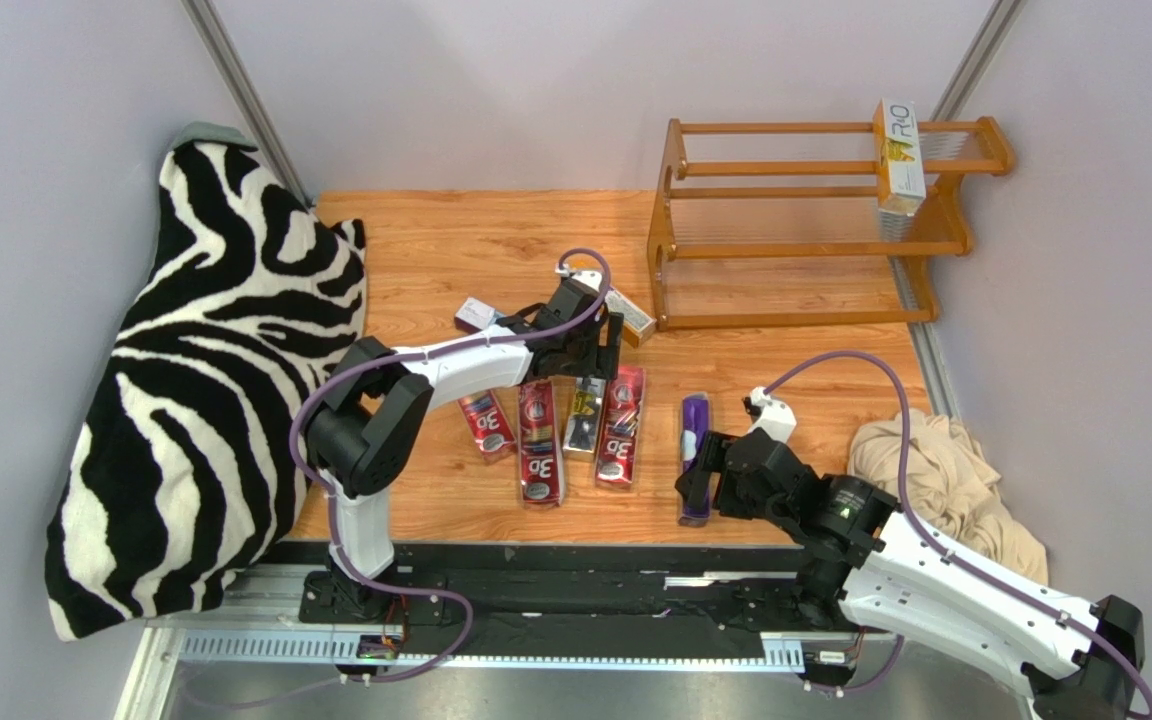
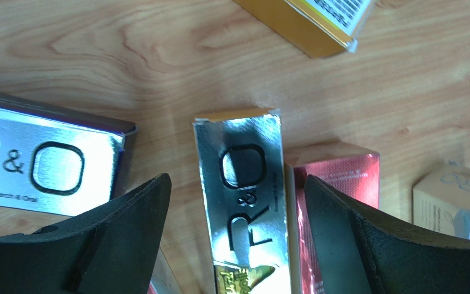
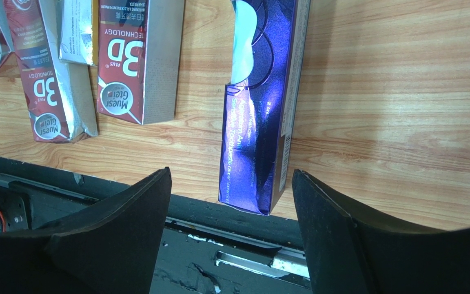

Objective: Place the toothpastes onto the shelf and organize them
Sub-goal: Move the toothpaste to the center of the board, then pick up the toothpaste from the center of the board.

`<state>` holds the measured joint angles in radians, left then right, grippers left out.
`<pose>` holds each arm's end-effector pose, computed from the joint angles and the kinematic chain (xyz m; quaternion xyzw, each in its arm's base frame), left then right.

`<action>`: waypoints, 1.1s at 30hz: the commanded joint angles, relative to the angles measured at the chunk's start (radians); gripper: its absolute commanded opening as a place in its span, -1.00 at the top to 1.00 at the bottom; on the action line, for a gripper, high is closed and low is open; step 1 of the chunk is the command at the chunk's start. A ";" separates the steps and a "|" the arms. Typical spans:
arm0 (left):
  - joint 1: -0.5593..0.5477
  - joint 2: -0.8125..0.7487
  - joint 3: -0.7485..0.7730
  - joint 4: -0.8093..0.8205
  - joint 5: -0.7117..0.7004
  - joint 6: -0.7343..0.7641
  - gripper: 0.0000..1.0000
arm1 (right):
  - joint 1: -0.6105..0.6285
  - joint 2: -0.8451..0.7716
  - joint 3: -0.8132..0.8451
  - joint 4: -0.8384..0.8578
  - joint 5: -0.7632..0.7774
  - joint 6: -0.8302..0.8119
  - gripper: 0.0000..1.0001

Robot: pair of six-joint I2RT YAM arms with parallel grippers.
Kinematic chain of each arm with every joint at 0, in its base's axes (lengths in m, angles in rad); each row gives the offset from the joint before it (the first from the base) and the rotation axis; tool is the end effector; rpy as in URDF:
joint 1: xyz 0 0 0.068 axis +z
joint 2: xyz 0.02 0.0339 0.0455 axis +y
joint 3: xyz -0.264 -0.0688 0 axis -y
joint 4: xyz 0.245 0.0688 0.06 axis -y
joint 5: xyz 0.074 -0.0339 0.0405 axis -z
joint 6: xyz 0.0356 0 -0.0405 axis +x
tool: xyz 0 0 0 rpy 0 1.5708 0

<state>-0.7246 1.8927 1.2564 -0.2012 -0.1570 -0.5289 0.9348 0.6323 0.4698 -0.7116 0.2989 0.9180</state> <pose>0.3102 -0.2671 0.1855 0.0629 0.9290 -0.1503 0.3324 0.0844 0.0966 0.2062 0.0430 0.9299 0.1858 0.3147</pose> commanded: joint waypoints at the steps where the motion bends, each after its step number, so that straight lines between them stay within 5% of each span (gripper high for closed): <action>1: -0.007 -0.050 0.007 0.028 0.125 0.043 -0.78 | 0.006 -0.006 -0.008 0.049 0.000 -0.005 -0.53; 20: -0.018 -0.250 -0.097 -0.030 -0.015 0.072 -0.86 | 0.006 -0.023 -0.019 0.057 -0.018 0.008 -0.51; 33: -0.018 -0.182 -0.109 -0.030 0.004 0.083 -0.58 | 0.006 -0.040 -0.019 0.041 -0.018 0.015 -0.50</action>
<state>-0.7399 1.6814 1.1572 -0.2436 -0.1619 -0.4641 0.9348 0.6128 0.4541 -0.6914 0.2745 0.9203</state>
